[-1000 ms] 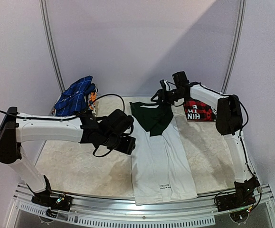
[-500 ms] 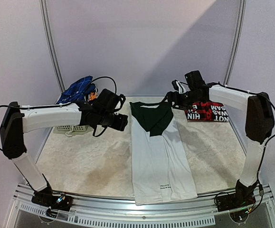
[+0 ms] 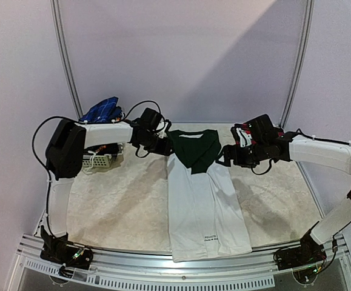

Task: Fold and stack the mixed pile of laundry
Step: Move the rectangle-folded T-shirt to the center of the board.

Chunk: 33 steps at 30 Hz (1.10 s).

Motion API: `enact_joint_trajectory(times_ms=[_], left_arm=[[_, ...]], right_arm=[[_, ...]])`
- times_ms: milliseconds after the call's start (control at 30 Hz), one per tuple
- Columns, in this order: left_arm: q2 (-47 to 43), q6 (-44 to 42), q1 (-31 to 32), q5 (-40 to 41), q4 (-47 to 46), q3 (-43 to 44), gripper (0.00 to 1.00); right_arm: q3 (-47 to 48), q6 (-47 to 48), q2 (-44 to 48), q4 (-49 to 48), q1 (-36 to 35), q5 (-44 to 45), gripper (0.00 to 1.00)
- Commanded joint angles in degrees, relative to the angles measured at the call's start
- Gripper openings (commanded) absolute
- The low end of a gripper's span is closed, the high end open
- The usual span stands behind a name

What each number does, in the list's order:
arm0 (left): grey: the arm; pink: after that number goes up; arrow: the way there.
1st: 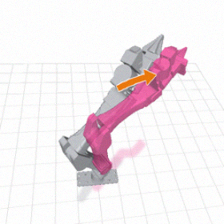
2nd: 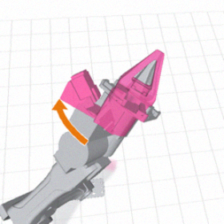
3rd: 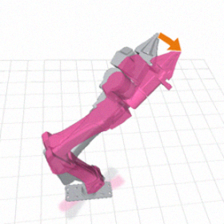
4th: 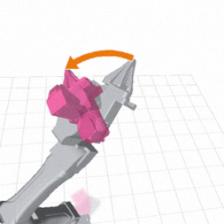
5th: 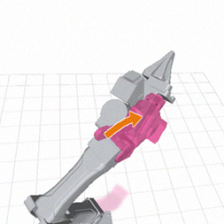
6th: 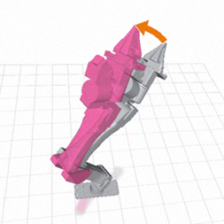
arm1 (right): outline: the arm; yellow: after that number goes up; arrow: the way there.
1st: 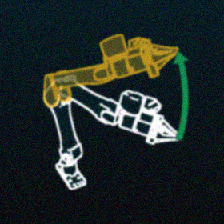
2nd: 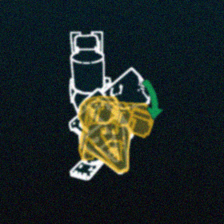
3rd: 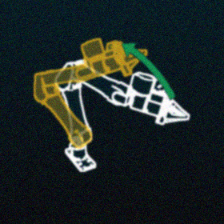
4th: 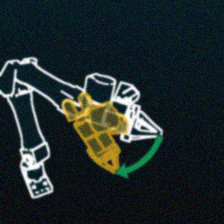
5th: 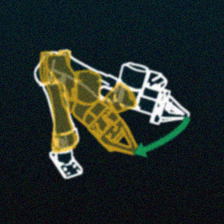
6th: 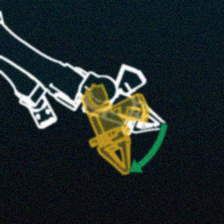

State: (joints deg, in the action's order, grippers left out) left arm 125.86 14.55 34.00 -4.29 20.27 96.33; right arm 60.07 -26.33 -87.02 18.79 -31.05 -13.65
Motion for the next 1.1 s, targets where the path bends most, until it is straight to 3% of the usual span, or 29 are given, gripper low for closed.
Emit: enact_joint_trajectory(times_ms=[0,333,533,1067], left_arm=[[6.58,-0.95,-2.68,-4.75,5.92,8.41,0.59],[16.67,-0.42,-4.55,-9.13,9.49,19.60,0.47],[18.89,-0.27,-5.27,-8.91,11.50,22.88,0.01],[20.72,-1.25,-12.07,-8.38,12.18,26.03,0.00]], right_arm=[[-3.53,-1.55,3.89,0.22,-2.14,4.25,0.94],[-8.07,-1.99,10.43,1.32,-4.18,6.89,0.95],[-9.02,-1.84,10.08,1.17,-4.22,6.99,0.95],[-10.15,-3.02,5.01,-2.88,-6.80,5.45,0.95]])
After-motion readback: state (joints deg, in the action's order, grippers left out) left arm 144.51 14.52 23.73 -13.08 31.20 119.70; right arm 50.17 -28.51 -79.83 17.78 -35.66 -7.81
